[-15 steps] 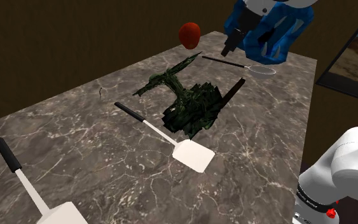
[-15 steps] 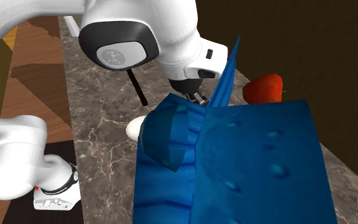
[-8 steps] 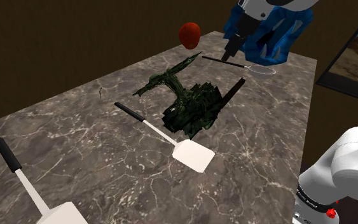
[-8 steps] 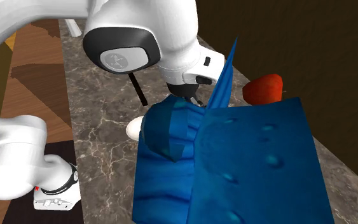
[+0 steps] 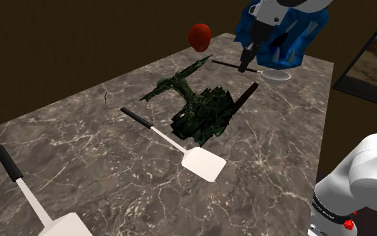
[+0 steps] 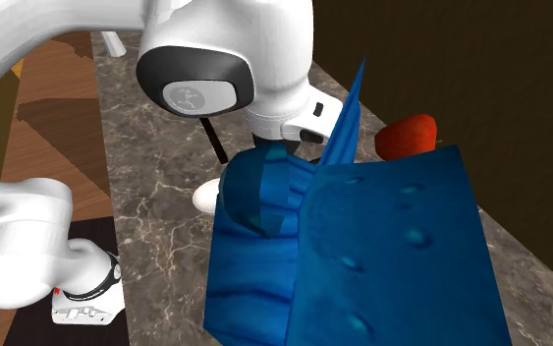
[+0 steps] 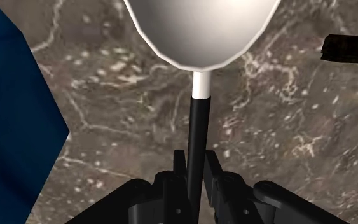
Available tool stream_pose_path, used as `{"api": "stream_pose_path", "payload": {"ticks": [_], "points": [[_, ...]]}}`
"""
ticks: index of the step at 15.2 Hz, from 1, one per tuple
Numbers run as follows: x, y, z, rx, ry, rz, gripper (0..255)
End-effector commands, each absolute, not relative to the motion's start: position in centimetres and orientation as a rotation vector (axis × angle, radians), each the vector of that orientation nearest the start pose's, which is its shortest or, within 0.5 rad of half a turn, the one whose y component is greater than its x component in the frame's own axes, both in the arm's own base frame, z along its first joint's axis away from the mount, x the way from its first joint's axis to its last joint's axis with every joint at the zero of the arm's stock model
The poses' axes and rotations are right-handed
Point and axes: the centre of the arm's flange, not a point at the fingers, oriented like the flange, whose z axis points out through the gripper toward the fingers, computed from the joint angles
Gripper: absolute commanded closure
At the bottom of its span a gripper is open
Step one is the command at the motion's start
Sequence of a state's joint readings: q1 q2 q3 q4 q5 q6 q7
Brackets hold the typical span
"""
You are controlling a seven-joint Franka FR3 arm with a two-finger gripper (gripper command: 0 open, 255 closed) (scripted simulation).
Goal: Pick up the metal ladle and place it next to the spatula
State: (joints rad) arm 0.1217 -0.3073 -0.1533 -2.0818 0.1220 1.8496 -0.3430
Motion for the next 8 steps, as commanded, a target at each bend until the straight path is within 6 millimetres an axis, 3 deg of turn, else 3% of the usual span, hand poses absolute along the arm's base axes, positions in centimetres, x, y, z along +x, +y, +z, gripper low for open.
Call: {"api": "stream_pose_path", "payload": {"ticks": [1, 3, 8], "points": [[47.2, -1.7, 55.6, -2.96, -0.417, -0.133, 255], [46.9, -2.4, 55.7, -2.959, -0.416, -0.135, 255], [46.9, -2.4, 58.4, -2.959, -0.416, -0.135, 255]]}}
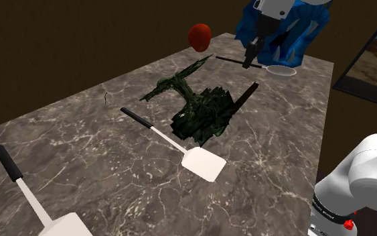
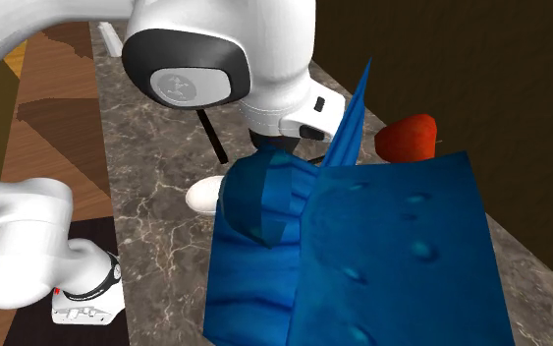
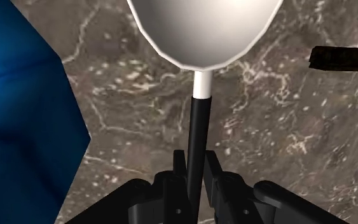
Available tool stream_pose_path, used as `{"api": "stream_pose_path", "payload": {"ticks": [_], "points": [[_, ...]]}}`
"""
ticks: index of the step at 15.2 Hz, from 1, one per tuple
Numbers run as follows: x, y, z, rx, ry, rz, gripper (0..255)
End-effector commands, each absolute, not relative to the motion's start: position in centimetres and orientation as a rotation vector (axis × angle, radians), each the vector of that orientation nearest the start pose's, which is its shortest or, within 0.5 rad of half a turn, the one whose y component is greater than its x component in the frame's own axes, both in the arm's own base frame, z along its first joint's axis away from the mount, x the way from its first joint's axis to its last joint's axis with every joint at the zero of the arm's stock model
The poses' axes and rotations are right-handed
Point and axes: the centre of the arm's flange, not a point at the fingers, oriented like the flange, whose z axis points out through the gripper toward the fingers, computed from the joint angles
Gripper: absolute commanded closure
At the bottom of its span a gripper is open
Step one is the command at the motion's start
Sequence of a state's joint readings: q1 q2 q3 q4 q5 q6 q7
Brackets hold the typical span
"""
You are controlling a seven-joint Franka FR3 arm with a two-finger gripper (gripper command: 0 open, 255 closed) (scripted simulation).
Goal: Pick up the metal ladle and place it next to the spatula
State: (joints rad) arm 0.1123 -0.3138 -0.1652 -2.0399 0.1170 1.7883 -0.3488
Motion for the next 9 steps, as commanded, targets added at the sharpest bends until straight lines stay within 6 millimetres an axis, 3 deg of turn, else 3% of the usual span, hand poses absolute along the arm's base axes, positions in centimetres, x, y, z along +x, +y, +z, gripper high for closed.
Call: {"api": "stream_pose_path", "payload": {"ticks": [1, 9], "points": [[46.9, -2.4, 58.9, -2.959, -0.416, -0.135, 255], [46.9, -2.4, 63.1, -2.959, -0.416, -0.135, 255]]}}
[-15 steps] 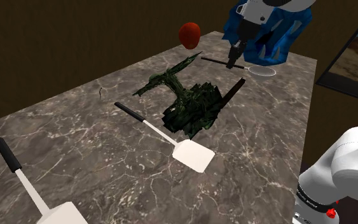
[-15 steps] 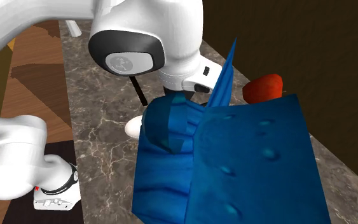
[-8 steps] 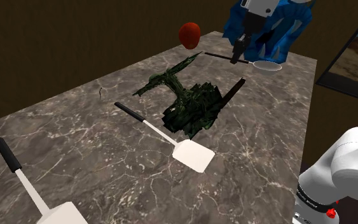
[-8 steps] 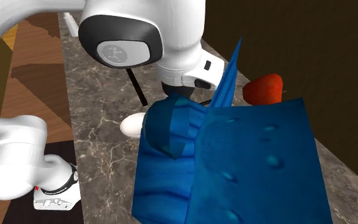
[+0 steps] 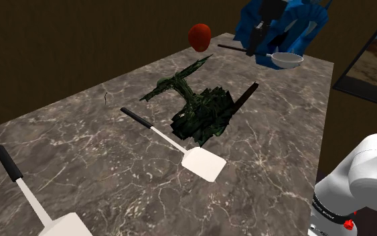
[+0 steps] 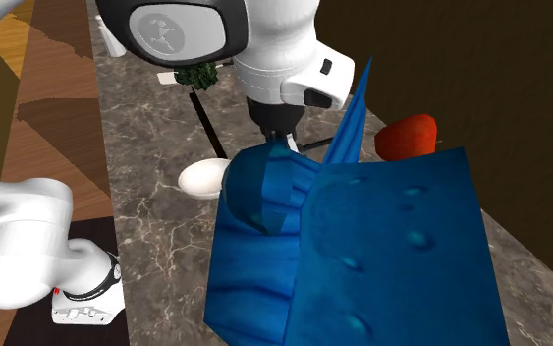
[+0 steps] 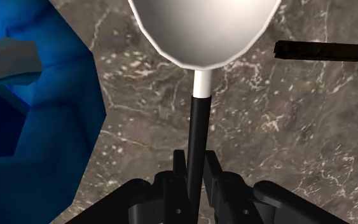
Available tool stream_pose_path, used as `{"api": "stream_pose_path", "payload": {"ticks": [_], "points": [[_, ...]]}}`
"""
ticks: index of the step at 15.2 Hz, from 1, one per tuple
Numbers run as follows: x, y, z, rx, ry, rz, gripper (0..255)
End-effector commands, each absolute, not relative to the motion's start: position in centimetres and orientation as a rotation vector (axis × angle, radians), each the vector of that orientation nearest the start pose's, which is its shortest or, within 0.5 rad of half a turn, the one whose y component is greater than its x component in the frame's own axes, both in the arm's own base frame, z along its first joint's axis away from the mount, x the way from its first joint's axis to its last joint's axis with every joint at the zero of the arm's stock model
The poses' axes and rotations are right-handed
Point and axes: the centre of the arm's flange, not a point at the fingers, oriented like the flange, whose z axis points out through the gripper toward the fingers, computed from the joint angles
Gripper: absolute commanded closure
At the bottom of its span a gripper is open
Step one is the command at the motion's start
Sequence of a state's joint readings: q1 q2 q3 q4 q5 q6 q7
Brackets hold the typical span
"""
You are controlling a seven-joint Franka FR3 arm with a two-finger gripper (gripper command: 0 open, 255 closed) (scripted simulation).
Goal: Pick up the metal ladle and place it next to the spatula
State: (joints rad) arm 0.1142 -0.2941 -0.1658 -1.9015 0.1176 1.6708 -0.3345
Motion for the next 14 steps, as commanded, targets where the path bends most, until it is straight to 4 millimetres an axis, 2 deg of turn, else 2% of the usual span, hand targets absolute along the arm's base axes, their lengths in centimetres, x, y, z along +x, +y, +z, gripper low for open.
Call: {"api": "stream_pose_path", "payload": {"ticks": [1, 7, 14], "points": [[46.9, -2.4, 63.6, -2.959, -0.416, -0.135, 255], [46.9, -2.4, 66.8, -2.959, -0.416, -0.135, 255], [47.0, 6.9, 66.8, -2.959, -0.416, -0.135, 255]]}}
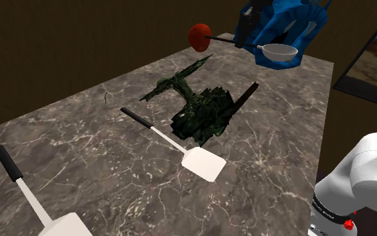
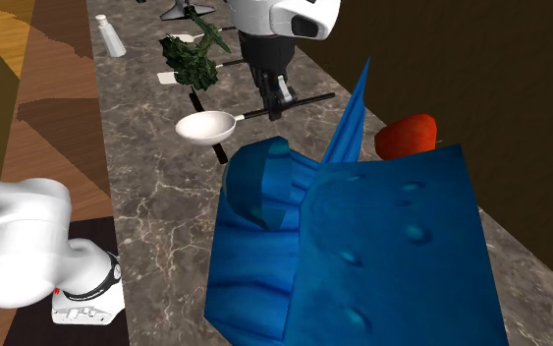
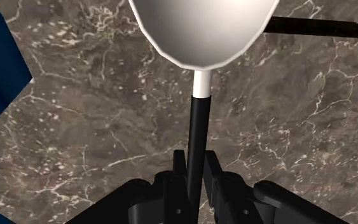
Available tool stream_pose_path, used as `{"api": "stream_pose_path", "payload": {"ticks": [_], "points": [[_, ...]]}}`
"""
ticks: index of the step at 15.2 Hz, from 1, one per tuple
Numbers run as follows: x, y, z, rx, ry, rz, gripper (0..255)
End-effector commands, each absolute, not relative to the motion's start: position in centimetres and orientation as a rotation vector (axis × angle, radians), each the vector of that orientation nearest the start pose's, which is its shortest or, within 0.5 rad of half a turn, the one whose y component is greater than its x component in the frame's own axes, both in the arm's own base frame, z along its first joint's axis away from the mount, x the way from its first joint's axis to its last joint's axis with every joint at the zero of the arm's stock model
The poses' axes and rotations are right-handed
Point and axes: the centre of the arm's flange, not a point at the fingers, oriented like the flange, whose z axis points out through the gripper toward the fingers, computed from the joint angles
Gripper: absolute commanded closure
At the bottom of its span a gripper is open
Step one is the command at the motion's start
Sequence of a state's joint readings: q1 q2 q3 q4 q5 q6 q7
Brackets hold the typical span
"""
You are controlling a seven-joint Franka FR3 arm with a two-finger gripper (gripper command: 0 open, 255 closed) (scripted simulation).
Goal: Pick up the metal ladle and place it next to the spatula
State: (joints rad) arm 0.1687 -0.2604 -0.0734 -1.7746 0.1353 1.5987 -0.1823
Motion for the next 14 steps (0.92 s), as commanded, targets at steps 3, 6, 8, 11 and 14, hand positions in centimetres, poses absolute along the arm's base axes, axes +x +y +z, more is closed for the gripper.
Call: {"api": "stream_pose_path", "payload": {"ticks": [3, 6, 8, 11, 14], "points": [[47.0, 10.8, 66.9, -2.959, -0.416, -0.135, 255], [47.0, 14.8, 66.9, -2.959, -0.416, -0.135, 255], [47.0, 17.4, 66.9, -2.959, -0.416, -0.135, 255], [47.1, 21.4, 66.9, -2.959, -0.416, -0.135, 255], [47.1, 25.3, 66.9, -2.959, -0.416, -0.135, 255]]}}
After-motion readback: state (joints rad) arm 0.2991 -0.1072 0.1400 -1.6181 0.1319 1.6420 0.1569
